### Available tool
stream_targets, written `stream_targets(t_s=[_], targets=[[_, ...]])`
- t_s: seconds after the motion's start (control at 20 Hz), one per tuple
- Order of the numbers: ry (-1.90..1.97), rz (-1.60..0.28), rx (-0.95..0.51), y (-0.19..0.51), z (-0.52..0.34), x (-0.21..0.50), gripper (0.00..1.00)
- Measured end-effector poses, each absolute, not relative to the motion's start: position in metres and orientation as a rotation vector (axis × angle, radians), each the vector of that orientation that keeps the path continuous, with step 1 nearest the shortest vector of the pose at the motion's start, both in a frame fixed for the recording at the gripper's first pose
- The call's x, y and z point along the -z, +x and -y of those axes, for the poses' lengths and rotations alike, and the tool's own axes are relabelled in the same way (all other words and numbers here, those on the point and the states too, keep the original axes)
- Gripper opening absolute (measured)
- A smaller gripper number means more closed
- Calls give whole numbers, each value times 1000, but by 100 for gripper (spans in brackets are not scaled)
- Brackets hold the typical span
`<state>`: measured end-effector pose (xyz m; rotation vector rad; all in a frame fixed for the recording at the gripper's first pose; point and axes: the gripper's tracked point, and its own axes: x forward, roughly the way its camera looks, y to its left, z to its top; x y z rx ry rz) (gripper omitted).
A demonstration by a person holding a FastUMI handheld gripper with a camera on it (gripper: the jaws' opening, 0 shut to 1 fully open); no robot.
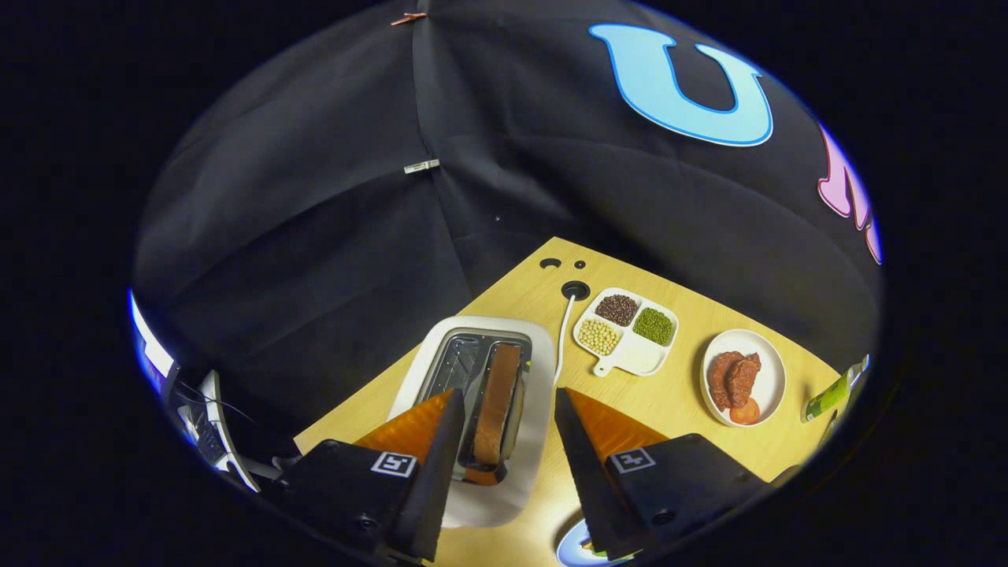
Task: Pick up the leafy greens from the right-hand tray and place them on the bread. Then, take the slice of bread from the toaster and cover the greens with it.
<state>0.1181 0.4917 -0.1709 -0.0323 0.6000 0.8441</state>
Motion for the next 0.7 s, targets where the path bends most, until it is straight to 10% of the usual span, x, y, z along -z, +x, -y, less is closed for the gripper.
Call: stream_targets(t_s=[0.35, 0.7], targets=[[-75, -642, -838, 115, -505, 185, 19], [-76, -611, -892, 103, -501, 163, 13]])
